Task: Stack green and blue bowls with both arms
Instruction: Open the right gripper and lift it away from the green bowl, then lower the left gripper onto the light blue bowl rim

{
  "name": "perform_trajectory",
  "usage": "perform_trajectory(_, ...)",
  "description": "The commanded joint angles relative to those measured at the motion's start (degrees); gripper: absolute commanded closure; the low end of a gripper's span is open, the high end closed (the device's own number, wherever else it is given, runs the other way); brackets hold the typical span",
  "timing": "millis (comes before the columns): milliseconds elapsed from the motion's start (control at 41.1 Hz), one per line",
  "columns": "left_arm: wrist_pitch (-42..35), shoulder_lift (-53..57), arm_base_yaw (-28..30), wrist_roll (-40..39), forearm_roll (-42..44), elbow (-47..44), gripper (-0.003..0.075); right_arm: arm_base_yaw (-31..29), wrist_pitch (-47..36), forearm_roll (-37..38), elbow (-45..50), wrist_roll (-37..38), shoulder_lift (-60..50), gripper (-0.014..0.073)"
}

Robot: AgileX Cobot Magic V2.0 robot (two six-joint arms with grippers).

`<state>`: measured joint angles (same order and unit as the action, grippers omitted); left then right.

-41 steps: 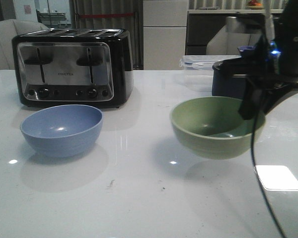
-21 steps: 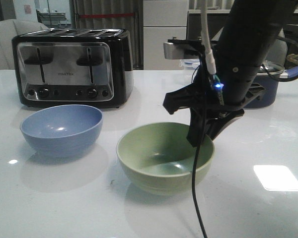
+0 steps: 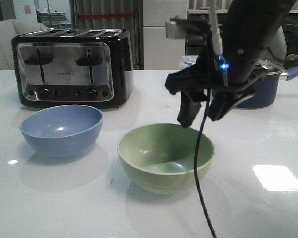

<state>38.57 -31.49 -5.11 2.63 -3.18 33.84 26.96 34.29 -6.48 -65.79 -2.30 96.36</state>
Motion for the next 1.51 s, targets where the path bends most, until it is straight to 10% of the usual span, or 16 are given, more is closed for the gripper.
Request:
perform_trajectory(0,-4.6,-0.4,-0.4,0.0,-0.1,1.7,0.0264,0.4,-1.9,0.3,0.6,-0.9,-8.9,0.0097)
perform_trajectory(705,-6.1,-16.6,-2.9,3.1,-0.4,8.2,0.0186,0.9,2.3,0.4,22.2,-2.8,-53.1,0.0097)
perform_trajectory(1483,-7.9,-65.6,-8.9,2.6,-0.5,32.8,0.0149,0.9,4.5,0.4,22.4,-2.8,-56.4,0.0097)
